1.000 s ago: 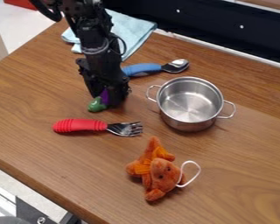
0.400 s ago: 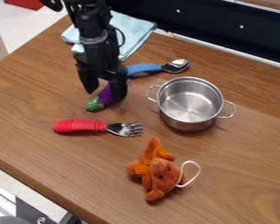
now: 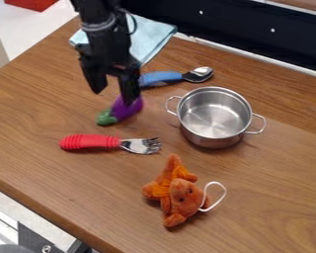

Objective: Put the eggplant in the middle of the spoon and carve

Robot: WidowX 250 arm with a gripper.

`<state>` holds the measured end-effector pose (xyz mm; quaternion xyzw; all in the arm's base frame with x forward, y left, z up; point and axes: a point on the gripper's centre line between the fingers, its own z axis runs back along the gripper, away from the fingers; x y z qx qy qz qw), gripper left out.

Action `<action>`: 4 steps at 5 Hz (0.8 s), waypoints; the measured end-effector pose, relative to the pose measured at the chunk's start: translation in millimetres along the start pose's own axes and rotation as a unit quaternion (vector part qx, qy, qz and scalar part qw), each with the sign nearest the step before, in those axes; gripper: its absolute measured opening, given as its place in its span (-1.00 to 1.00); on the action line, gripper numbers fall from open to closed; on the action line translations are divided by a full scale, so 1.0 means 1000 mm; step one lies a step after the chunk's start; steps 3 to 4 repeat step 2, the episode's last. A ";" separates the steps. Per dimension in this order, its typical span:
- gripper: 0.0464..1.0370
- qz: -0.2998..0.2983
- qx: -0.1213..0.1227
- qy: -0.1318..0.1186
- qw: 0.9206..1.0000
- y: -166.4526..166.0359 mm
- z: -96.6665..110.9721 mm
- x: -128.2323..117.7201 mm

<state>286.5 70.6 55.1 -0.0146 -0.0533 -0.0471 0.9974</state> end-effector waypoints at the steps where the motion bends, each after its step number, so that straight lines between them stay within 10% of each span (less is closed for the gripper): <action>1: 0.93 -0.059 -0.009 -0.001 0.998 -0.023 -0.001 -0.022; 4: 0.93 -0.116 -0.025 -0.018 0.993 -0.043 0.001 -0.047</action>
